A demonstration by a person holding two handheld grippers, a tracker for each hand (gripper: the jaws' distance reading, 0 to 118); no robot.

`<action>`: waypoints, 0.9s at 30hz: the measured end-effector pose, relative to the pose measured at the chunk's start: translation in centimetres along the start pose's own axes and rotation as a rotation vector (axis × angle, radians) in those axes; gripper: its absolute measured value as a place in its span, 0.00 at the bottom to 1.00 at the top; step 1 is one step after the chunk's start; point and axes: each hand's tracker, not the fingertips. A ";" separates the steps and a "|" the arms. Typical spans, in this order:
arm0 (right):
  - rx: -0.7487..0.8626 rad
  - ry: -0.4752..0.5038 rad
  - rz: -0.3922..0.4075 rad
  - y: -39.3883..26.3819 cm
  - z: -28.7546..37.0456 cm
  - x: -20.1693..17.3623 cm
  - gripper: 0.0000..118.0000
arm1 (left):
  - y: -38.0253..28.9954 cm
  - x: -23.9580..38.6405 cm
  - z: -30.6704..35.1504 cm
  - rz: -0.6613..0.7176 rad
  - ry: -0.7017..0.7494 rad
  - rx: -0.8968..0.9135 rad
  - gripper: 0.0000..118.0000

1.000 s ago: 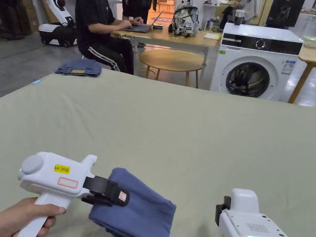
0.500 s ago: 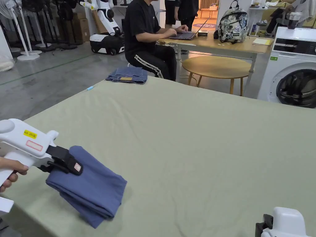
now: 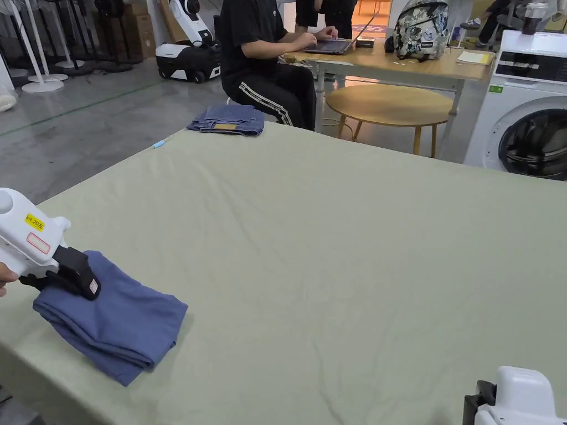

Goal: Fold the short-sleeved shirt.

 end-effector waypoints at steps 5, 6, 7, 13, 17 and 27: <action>0.000 0.002 0.009 -0.3 -0.5 0.2 0.00 | 0.4 0.7 0.2 -0.080 0.252 0.029 0.48; 0.000 0.002 0.010 -0.3 -0.5 0.2 0.00 | -0.4 1.8 0.8 -0.084 0.292 0.044 0.48; 0.001 0.002 0.010 -0.2 -0.4 0.3 0.00 | -0.5 2.1 1.2 -0.095 0.327 0.055 0.48; 0.009 0.003 -0.002 -0.2 0.1 0.5 0.00 | 0.4 1.9 0.5 -0.125 0.298 0.166 0.47; 0.007 0.007 -0.019 -0.3 0.2 0.8 0.00 | -1.6 4.2 -2.3 -0.164 0.226 0.229 0.40; 0.036 -0.021 -0.040 -0.3 1.2 3.0 0.00 | -4.1 12.8 -5.2 -0.243 0.014 0.533 0.01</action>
